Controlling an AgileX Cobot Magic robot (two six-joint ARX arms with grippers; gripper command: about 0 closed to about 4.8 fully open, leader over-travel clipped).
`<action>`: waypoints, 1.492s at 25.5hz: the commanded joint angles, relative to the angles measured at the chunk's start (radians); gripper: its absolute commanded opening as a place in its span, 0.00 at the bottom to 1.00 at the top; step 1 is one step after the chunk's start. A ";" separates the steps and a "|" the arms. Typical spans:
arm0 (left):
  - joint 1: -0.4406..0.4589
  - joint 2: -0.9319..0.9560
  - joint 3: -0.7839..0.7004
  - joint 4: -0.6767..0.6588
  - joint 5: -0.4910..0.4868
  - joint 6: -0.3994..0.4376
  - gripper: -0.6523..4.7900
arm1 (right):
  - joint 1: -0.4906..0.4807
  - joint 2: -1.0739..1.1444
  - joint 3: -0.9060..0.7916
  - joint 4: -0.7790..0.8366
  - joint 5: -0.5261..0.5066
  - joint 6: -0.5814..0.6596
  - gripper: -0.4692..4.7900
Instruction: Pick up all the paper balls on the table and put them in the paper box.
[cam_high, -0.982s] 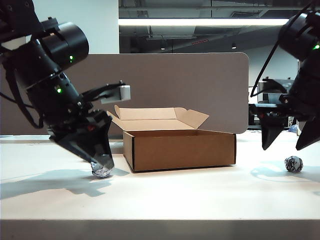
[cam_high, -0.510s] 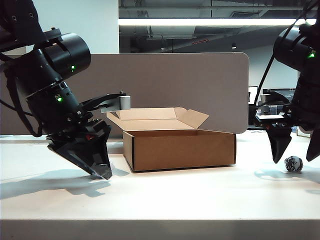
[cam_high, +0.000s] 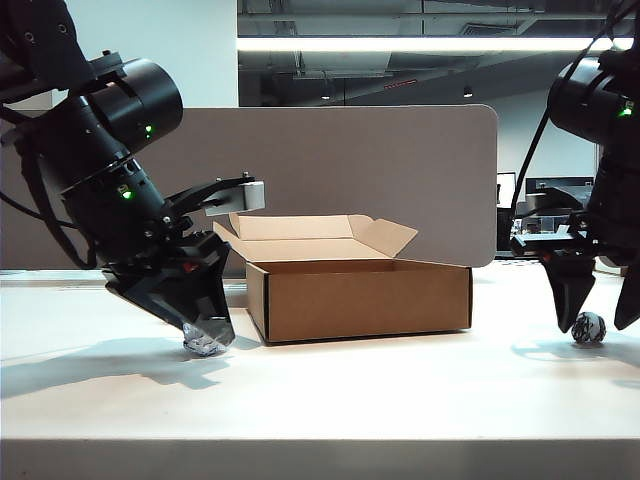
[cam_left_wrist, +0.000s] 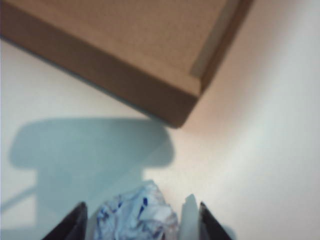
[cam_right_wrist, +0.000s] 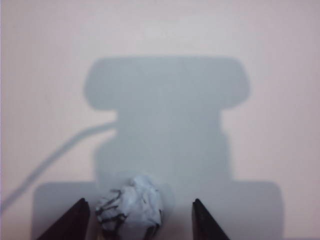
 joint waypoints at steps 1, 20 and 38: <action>0.001 0.000 0.006 0.020 -0.041 -0.021 0.63 | 0.001 -0.003 0.005 -0.012 0.005 0.011 0.65; 0.001 0.024 0.006 0.022 -0.039 -0.025 0.49 | 0.001 0.042 0.006 -0.041 0.000 0.018 0.39; 0.001 -0.013 0.009 0.017 0.002 -0.068 0.49 | 0.001 0.036 0.008 -0.041 -0.003 0.000 0.37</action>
